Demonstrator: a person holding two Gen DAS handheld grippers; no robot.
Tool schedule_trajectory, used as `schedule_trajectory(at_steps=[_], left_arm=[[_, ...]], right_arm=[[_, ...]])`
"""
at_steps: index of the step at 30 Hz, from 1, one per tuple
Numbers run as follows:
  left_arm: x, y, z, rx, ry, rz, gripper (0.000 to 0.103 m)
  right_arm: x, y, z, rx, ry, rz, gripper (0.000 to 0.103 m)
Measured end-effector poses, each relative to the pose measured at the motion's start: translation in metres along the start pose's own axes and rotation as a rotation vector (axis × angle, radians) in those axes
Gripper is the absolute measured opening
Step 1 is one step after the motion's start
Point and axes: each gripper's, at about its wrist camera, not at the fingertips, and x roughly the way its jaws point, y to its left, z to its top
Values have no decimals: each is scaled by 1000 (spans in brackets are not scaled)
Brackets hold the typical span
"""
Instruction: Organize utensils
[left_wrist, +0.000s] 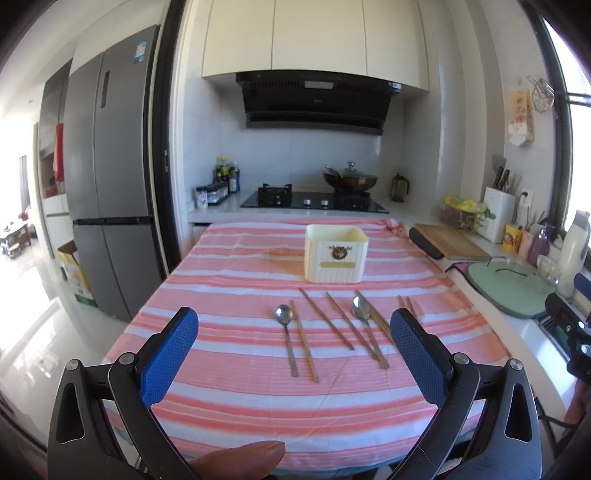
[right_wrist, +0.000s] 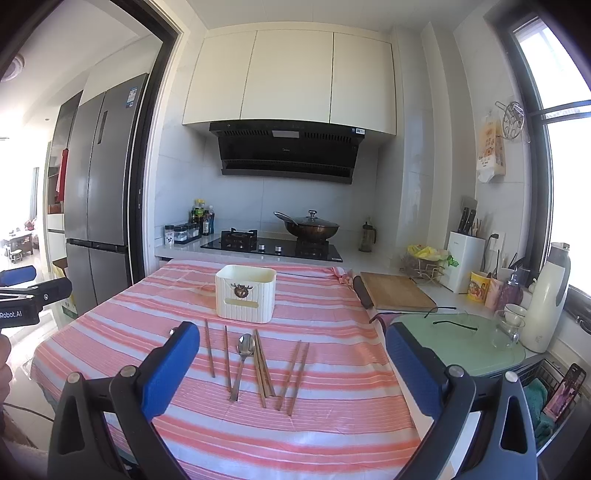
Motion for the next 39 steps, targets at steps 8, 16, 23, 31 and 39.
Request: schedule_trajectory(at_steps=[8,16,23,31,39], left_arm=[[13,0,-1,2,35,6,103],[31,-3,-6,7,87,4,103],[54,0,-10,9,143,9,103],[109,30,-20,-47,271,52,103],[181,47,-39,-74,423,76,103]], right_arm=[[12,1,-4,2,30,0,103],[29,-1,-10,7,74,-8,103],[49,-2,-18,14,126,-10,103],[76,-6,-29,28,185,-14,103],[112,-15,-41,32,261,-38,103]])
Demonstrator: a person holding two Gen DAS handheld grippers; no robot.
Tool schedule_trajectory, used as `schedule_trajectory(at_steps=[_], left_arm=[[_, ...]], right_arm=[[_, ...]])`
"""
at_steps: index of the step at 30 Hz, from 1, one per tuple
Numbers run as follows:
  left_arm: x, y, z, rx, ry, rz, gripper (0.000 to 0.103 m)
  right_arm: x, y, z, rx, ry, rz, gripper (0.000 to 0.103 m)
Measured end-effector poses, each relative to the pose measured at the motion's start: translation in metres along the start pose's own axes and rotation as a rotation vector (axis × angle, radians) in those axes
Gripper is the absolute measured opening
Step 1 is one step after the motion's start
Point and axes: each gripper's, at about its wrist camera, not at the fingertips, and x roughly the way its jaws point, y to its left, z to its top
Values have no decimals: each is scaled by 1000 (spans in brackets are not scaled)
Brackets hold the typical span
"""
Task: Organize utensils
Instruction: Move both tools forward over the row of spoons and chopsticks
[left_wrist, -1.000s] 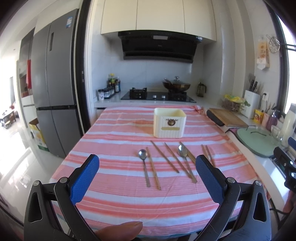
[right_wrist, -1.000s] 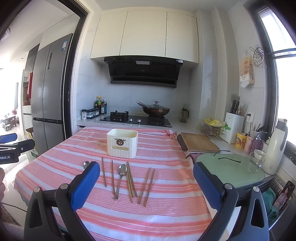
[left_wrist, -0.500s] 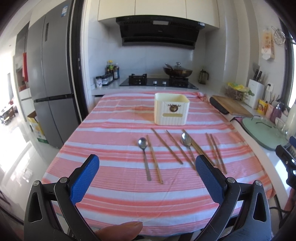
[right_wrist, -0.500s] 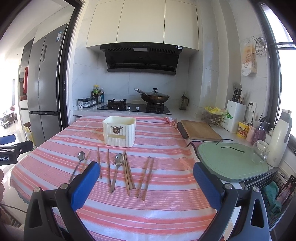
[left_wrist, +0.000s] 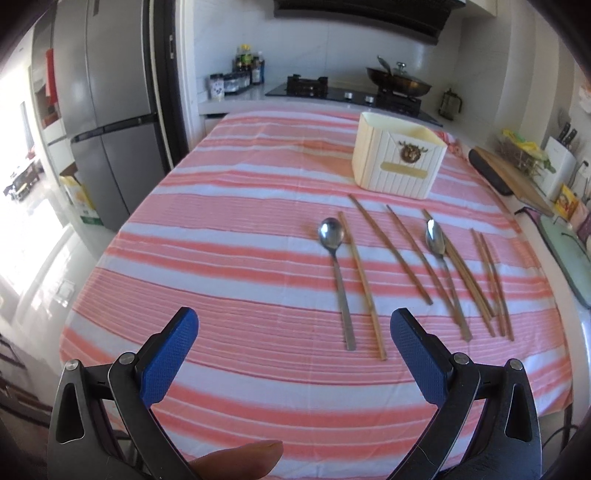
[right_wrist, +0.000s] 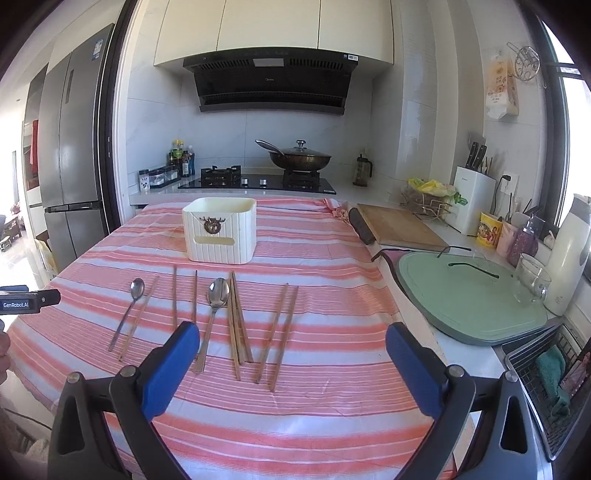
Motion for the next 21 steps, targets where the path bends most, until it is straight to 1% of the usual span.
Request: schedule_trajectory(at_steps=[8,14,18,21], left_arm=[[72,-12,21,20,102,4,103],[123,-10,27,13,181,39,103],[143,-10,29,7,211,54,103],[151,-12,30,10,222,65,103]], right_arm=[[31,-15,-1,29,60,-20,103],[52,-32,-4,55,103,-44,103],[79,-47,-3,70,151,-35,103],[109,-54,-5,69,205,-33,103]])
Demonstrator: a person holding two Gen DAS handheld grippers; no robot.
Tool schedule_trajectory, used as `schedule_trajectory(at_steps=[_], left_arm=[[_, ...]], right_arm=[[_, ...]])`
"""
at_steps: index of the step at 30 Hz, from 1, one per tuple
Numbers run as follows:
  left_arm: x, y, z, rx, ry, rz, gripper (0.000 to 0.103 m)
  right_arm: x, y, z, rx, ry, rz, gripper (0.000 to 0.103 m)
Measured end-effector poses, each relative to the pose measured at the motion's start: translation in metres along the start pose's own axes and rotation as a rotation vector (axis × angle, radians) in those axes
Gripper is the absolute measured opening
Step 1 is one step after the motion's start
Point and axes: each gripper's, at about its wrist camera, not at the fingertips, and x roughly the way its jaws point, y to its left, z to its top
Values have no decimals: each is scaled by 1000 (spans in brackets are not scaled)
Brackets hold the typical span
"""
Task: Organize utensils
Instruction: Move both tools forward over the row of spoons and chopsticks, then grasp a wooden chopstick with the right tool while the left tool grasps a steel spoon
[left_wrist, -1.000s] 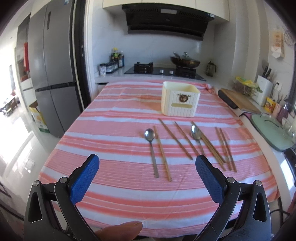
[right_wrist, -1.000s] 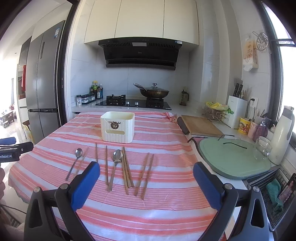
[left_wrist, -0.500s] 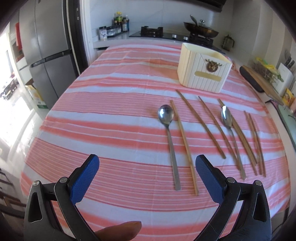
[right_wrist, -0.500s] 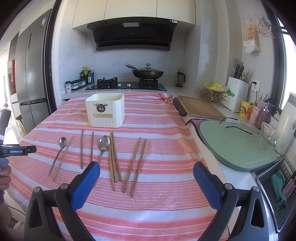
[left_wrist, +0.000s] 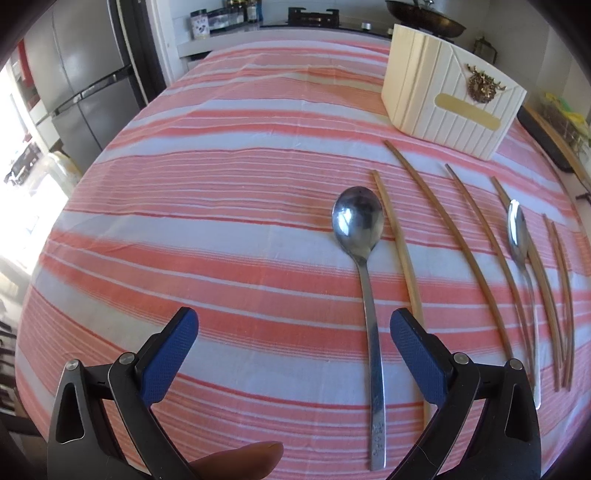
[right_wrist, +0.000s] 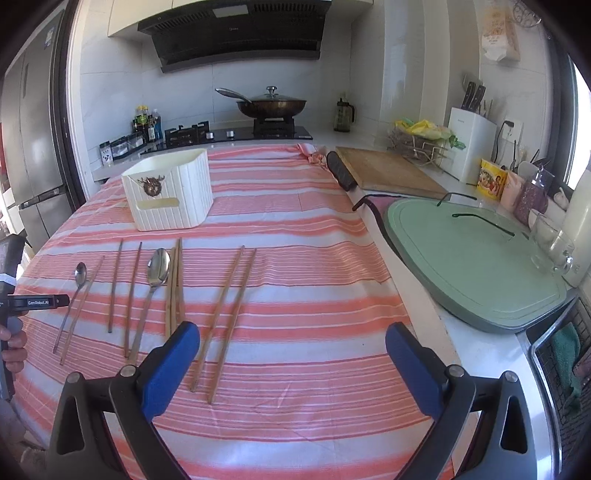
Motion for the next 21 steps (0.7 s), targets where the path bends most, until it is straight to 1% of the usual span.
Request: schedule_trajectory(at_steps=[2,8,9,10,12,14,16,17,21], left_arm=[[5,-2,1,6,6,7,103],[12,-7,3,26,12,26,103],[12,-7,3,27,12,26,103],[12,-7,3,28,11,26,103],[12,-6,3,30,8,25,103],[12,-5,2,29,6,18,103],[12,-4,1,31,4,12,103],[12,-4,1,35,1,11,103],[10,-3,-2,55,-4,14,103]], right_arm=[[22,1,2,-13,51,11,103],[79,13,-1,-16,191,86,101],[85,15,-2,-17,210,94,98],[89,17,-3,-23,223,103,93],[98,24,-5,-55,246,108,86],[106,29,-6,-85,273,107,75],[113,33,-8,-94,298,124,62],[114,34,-9,-89,302,147,60],[115,46,-8,-143,302,185,31]])
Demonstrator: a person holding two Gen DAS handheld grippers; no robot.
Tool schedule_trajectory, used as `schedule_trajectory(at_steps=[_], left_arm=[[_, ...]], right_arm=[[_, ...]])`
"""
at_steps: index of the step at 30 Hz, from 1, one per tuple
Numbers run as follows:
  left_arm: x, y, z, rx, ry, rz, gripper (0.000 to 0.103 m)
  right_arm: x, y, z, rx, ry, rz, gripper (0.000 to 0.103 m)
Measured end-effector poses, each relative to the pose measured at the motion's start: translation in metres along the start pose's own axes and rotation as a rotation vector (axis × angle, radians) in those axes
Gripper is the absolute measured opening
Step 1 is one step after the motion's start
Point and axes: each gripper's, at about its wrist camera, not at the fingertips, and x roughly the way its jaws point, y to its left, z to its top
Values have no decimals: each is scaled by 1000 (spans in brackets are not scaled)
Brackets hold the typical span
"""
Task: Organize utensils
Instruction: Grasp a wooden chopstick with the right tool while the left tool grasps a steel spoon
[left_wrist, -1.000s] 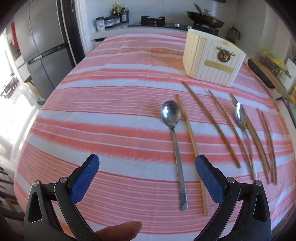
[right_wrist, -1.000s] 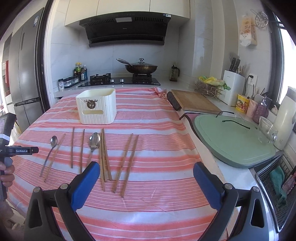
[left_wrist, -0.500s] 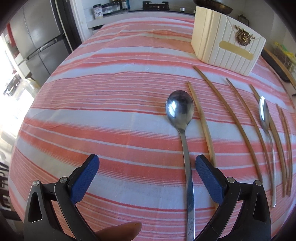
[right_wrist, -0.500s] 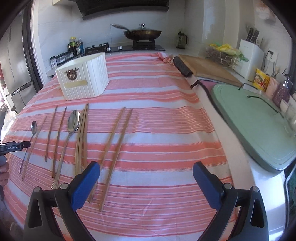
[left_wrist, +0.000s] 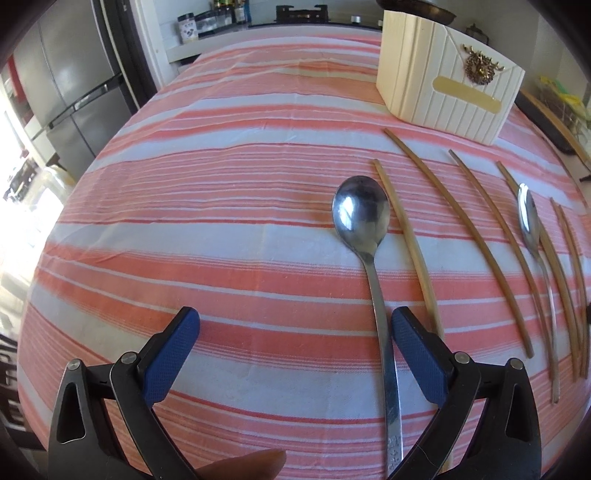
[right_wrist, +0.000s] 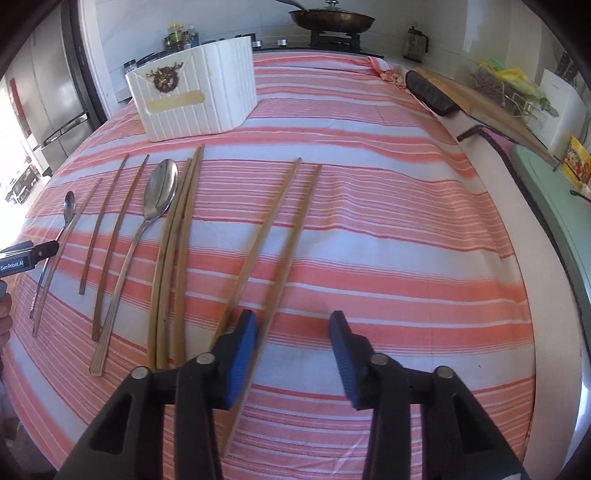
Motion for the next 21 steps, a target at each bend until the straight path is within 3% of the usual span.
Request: schedule_trajectory(at_steps=[1,5,21], left_arm=[[0,1,-1,-5,6,-3,103],[0,4,-2,2,14,-26,103],[-1,8,-4,42,12,-56,103]], right_arm=[[0,3,0,-14,3,9,23],[2,7,4,-34,4,-3,12],[5,-18,5,48,0,-71,8]])
